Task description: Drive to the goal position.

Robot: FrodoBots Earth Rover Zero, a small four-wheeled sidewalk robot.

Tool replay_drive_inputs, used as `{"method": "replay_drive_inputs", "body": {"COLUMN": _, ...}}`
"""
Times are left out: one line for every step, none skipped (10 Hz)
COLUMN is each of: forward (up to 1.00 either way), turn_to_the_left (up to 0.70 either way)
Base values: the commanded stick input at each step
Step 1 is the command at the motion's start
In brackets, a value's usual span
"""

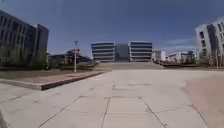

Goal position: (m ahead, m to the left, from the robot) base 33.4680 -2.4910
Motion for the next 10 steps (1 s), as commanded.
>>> {"method": "replay_drive_inputs", "body": {"forward": 0.7, "turn_to_the_left": -0.05}}
{"method": "replay_drive_inputs", "body": {"forward": 0.7, "turn_to_the_left": -0.05}}
{"method": "replay_drive_inputs", "body": {"forward": 0.7, "turn_to_the_left": -0.05}}
{"method": "replay_drive_inputs", "body": {"forward": 0.7, "turn_to_the_left": -0.05}}
{"method": "replay_drive_inputs", "body": {"forward": 0.7, "turn_to_the_left": -0.05}}
{"method": "replay_drive_inputs", "body": {"forward": 0.7, "turn_to_the_left": -0.05}}
{"method": "replay_drive_inputs", "body": {"forward": 0.7, "turn_to_the_left": -0.05}}
{"method": "replay_drive_inputs", "body": {"forward": 0.7, "turn_to_the_left": -0.05}}
{"method": "replay_drive_inputs", "body": {"forward": 0.7, "turn_to_the_left": -0.05}}
{"method": "replay_drive_inputs", "body": {"forward": 0.7, "turn_to_the_left": -0.05}}
